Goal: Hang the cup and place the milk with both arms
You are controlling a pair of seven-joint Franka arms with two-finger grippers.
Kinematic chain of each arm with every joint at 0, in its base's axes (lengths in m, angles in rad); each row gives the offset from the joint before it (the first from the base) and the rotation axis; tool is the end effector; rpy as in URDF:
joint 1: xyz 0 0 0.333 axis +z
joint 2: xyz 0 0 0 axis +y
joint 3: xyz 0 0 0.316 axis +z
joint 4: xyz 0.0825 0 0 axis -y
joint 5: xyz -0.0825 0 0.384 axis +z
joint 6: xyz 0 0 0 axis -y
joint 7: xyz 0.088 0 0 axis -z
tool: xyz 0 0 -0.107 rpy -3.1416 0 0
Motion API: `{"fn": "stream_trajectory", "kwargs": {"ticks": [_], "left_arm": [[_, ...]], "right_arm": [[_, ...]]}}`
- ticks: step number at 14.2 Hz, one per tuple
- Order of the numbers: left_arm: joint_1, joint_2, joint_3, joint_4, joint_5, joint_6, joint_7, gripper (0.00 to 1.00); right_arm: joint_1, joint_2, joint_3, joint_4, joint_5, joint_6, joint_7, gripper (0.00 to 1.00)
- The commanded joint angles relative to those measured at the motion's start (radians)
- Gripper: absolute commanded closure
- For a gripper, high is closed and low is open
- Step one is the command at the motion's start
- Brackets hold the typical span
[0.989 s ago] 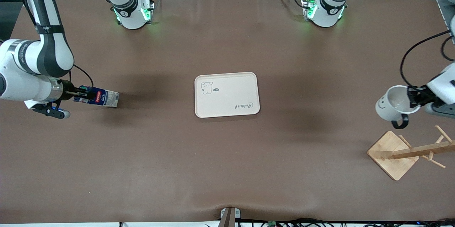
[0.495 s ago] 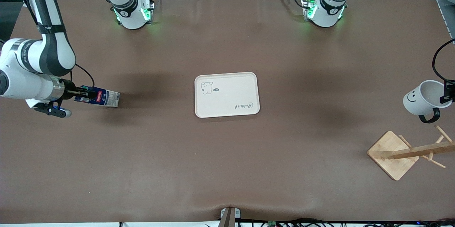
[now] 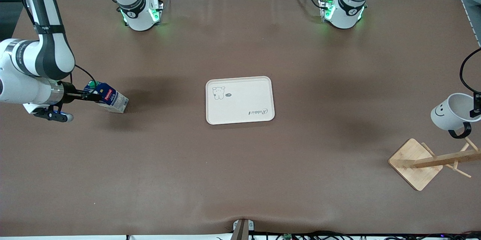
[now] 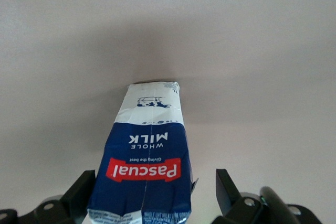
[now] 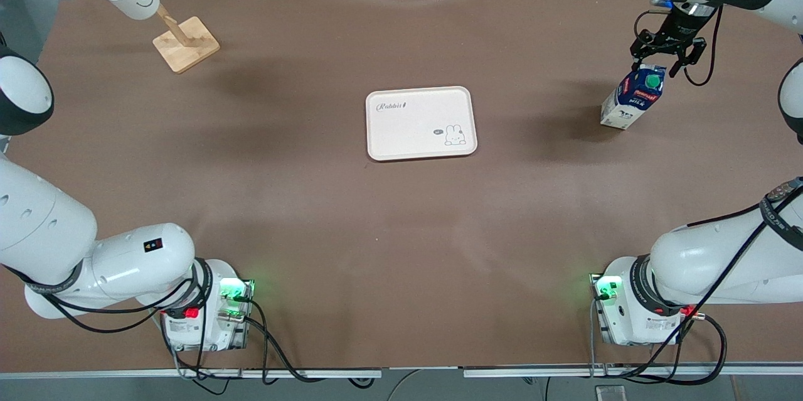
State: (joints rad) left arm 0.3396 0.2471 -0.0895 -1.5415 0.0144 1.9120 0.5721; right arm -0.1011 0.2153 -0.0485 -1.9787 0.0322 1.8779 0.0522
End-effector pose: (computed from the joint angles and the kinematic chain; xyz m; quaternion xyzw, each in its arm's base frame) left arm 0.6284 0.1677 0.5220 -0.9852 0.1599 -0.0585 0.0213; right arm 0.5527 -0.0802 0.3380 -0.9817 0.1069 0.1566 0.0168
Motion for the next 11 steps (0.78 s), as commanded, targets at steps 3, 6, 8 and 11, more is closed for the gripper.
{"fn": "stream_trajectory", "kwargs": {"ticks": [3, 6, 8, 11], "left_arm": [[0.045, 0.030, -0.007, 0.024, -0.021, 0.041, 0.028, 1.00], [0.058, 0.050, -0.006, 0.024, -0.021, 0.079, 0.058, 1.00], [0.055, 0.070, -0.006, 0.030, -0.021, 0.094, 0.052, 0.60], [0.041, 0.077, -0.010, 0.047, -0.024, 0.096, 0.034, 0.00]], "right_arm": [[-0.022, -0.020, 0.021, 0.011, -0.011, -0.033, -0.006, 0.00], [-0.017, -0.016, 0.022, 0.061, -0.009, -0.072, -0.003, 0.00], [-0.017, -0.007, 0.022, 0.145, -0.009, -0.143, -0.011, 0.00], [-0.012, -0.005, 0.026, 0.250, -0.008, -0.215, -0.014, 0.00]]}}
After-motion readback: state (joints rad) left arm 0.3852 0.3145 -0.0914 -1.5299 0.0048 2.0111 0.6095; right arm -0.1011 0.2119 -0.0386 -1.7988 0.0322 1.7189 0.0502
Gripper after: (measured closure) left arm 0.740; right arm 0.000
